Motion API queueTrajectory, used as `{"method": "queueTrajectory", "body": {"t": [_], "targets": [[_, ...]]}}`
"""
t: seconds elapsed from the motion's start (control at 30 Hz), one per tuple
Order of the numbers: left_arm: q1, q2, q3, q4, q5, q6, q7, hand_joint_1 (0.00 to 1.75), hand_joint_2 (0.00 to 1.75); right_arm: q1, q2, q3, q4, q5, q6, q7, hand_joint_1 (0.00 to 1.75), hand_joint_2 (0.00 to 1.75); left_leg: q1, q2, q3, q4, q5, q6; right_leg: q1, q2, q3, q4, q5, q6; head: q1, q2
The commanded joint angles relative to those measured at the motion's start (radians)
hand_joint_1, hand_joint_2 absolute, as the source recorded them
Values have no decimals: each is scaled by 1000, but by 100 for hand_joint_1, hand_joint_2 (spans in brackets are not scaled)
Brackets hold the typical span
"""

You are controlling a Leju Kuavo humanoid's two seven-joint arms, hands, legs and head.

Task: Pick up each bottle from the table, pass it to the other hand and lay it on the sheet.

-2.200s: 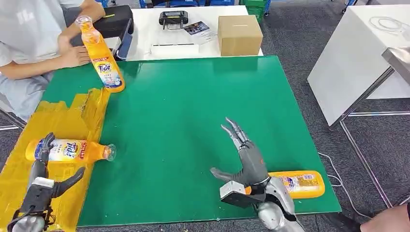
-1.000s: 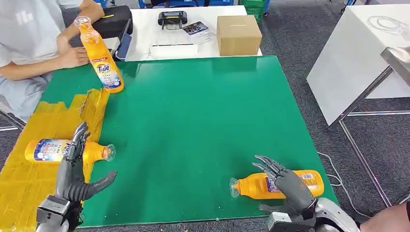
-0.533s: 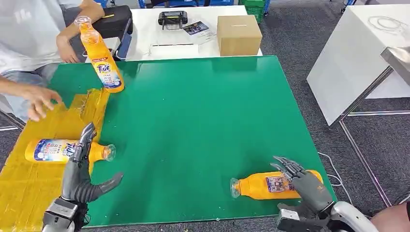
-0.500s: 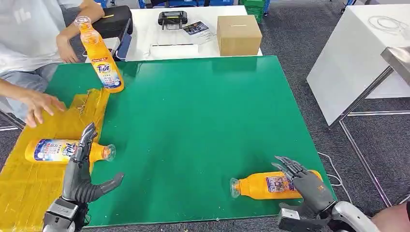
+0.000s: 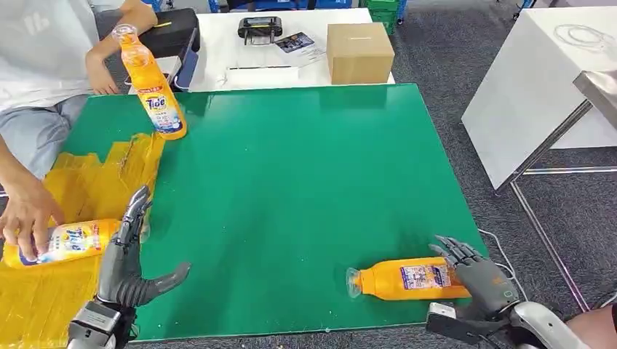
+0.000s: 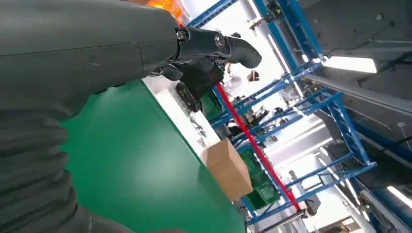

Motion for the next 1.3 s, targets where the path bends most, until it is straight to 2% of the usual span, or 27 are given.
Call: {"method": "queueTrajectory", "body": {"t": [0.03, 0.17, 0.2, 0.23, 0.37, 0.4, 0.43, 0.47, 0.53, 0.67, 0.9, 0.97, 1.0, 1.03, 1.07, 1.13, 1.17, 1.2, 1.23, 1.3], "targets": [[-39, 9, -42, 37, 7, -11, 4, 0, 175, -81, 30, 42, 180, 44, 28, 31, 0, 175, 1, 0, 4, -1, -1, 0, 1, -1, 5, -2, 0, -1, 0, 0], [-61, 5, -52, 54, 11, -20, 4, 0, 175, -134, 46, 77, 263, 70, 36, 35, 0, 175, 1, 1, 5, -2, -1, 0, 2, 0, 6, -3, 0, -1, 0, 0], [-62, 5, -52, 55, 11, -19, 4, 0, 175, -136, 48, 80, 265, 72, 35, 35, 3, 175, 1, 1, 4, -2, -1, 0, 1, 0, 5, -3, 0, -1, 0, 0], [-67, 3, -55, 60, 13, -22, 4, 0, 175, -151, 52, 95, 288, 84, 33, 32, 30, 175, 1, 1, 4, -2, 0, 0, 1, 0, 5, -3, 0, -1, 0, 0], [-67, 3, -55, 60, 13, -22, 4, 0, 175, -151, 52, 95, 288, 84, 33, 32, 30, 175, 1, 1, 6, -2, -1, 0, 2, 0, 7, -4, 0, -1, 0, 0], [-67, 3, -55, 60, 13, -22, 4, 0, 175, -151, 52, 95, 288, 84, 33, 32, 37, 175, 1, 1, 7, -2, -1, 1, 2, -1, 8, -4, -1, -1, 0, 0], [-67, 3, -56, 61, 14, -23, 4, 0, 175, -154, 56, 98, 292, 84, 33, 31, 115, 175, 1, 1, 4, -1, 0, 0, 1, 0, 4, -2, 0, -1, 0, 0], [-68, 2, -56, 64, 15, -25, 4, 0, 175, -156, 59, 103, 295, 87, 30, 29, 147, 175, 2, 1, 6, -2, -1, 0, 2, -1, 7, -3, 0, -1, 0, 0], [-73, -1, -56, 72, 17, -28, 4, 0, 175, -161, 64, 111, 302, 91, 21, 24, 159, 175, 1, 1, 4, -2, 0, 0, 1, 0, 4, -2, 0, -1, 0, 0], [-76, -3, -56, 77, 17, -29, 4, 0, 175, -165, 69, 115, 302, 93, 12, 20, 171, 175, 1, 1, 7, -2, -1, 0, 2, -1, 7, -3, 0, -1, 0, 0], [-77, -6, -54, 80, 20, -35, 4, 0, 175, -170, 84, 113, 296, 94, -15, 15, 168, 175, 1, 2, 8, -2, -1, 0, 2, -1, 9, -3, -1, -1, 0, 0], [-75, -20, -39, 85, 35, -85, 4, 0, 175, -172, 132, 88, 287, 88, -72, 1, 159, 175, 1, 1, 7, -2, -1, 0, 2, -1, 8, -3, -1, -1, 0, 0], [-72, -38, -18, 98, 41, -129, 4, 0, 175, -171, 172, 63, 277, 88, -110, -9, 147, 175, 1, 2, 7, -2, -1, 0, 1, -1, 8, -3, 0, -1, 0, 0], [-71, -69, 17, 130, 36, -182, 4, 0, 175, -164, 240, 22, 253, 69, -160, -21, 168, 175, 1, 3, 7, -2, 0, 0, 2, 0, 7, -3, 0, -1, 0, 0], [-75, -112, 57, 180, 7, -233, 4, 0, 175, -155, 329, -30, 213, 24, -213, -42, 175, 175, 1, 3, 7, -2, 0, 0, 1, 0, 6, -3, 0, -1, 0, 0], [-93, -164, 86, 220, -44, -284, 35, 0, 175, -156, 430, -61, 164, 20, -292, -58, 175, 175, 2, 4, 11, -4, -1, 0, 3, 1, 11, -6, 0, -2, 0, 0], [-109, -175, 73, 246, -58, -313, 71, 0, 175, -155, 478, -79, 133, 0, -344, -68, 175, 175, 2, 4, 7, -3, 0, -1, 2, 2, 7, -3, 1, -1, 0, 0], [-125, -185, 56, 272, -65, -330, 96, 0, 175, -159, 508, -86, 109, -26, -373, -84, 168, 175, 2, 5, 8, -3, 0, -1, 3, 2, 7, -3, 1, -2, 0, 0], [-148, -192, 30, 308, -60, -353, 131, 0, 175, -161, 531, -90, 83, -59, -392, -99, 161, 175, 1, 4, 6, -2, 0, -1, 2, 1, 5, -2, 1, -2, -1, 0], [-162, -197, 12, 332, -59, -354, 138, 0, 175, -161, 536, -91, 67, -63, -398, -101, 161, 175, 2, 3, 8, -1, -1, -1, 4, 0, 7, -2, -1, -3, -1, 0]]}}
